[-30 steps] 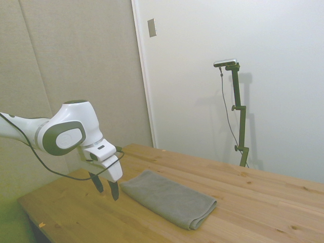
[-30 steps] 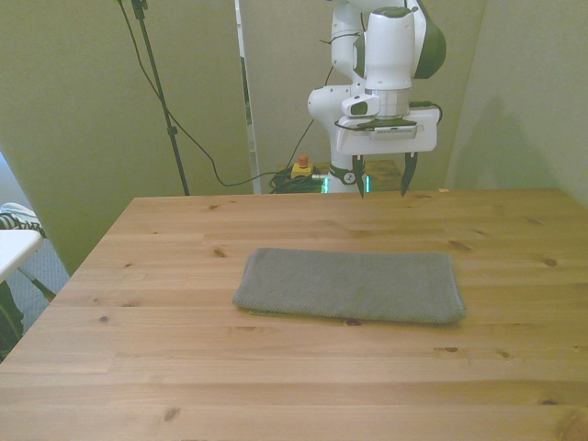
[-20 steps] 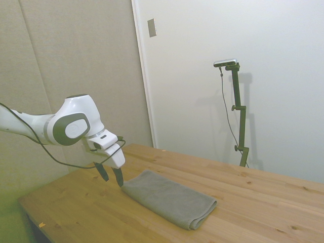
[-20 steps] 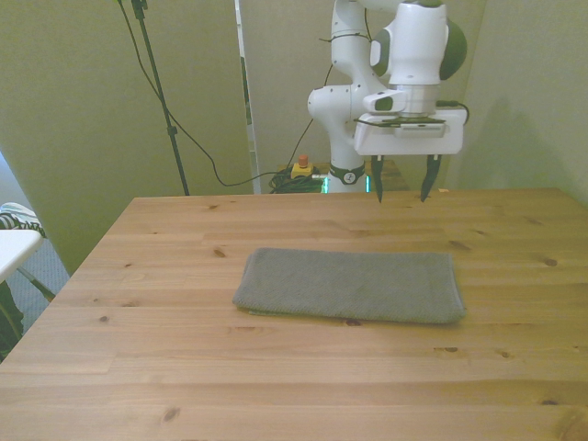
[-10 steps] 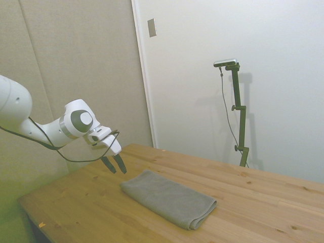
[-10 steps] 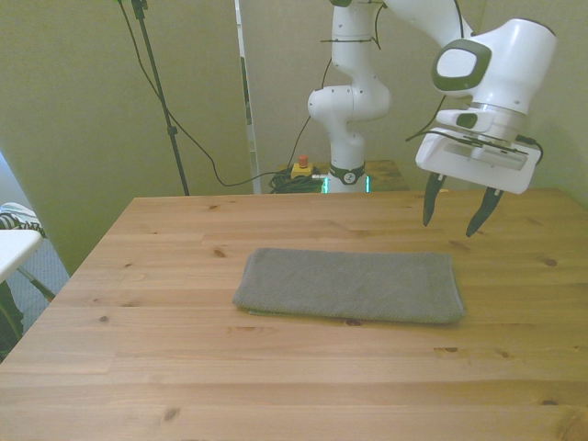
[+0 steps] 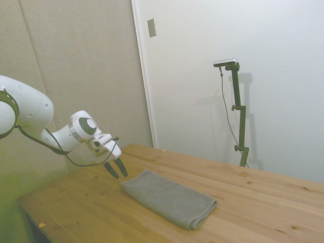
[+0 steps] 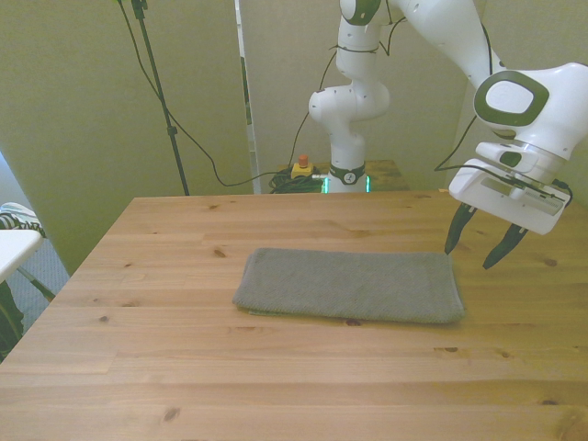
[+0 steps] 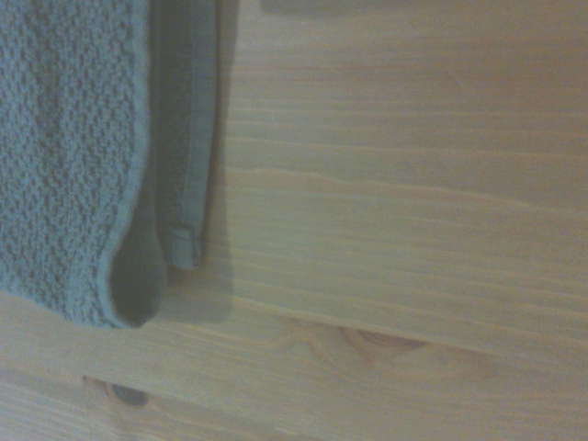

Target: Fold the towel

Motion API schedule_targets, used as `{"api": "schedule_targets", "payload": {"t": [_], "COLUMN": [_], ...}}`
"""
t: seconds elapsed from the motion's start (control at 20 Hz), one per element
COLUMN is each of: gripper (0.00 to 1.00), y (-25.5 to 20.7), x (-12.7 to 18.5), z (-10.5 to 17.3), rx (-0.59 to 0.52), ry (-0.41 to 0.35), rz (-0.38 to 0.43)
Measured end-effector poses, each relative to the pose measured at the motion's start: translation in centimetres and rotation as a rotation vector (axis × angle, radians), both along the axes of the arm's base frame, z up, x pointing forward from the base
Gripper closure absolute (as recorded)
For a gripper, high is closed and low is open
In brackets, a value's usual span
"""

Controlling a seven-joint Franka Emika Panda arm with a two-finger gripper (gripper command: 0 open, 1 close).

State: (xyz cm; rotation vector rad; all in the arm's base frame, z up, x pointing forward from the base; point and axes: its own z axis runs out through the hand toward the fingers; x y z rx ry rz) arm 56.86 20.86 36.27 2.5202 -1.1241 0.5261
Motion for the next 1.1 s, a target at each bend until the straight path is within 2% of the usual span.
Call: {"api": "schedule_targets", "payload": {"t": [0.3, 1.1], "gripper": [0.00, 0.00], "y": [-1.4, -6.0], "x": [0.7, 1.7], "z": [-1.6, -1.9], "rx": [-0.045, -0.082], "ry": [0.010, 0.006], "rz": [-0.019, -0.080]}}
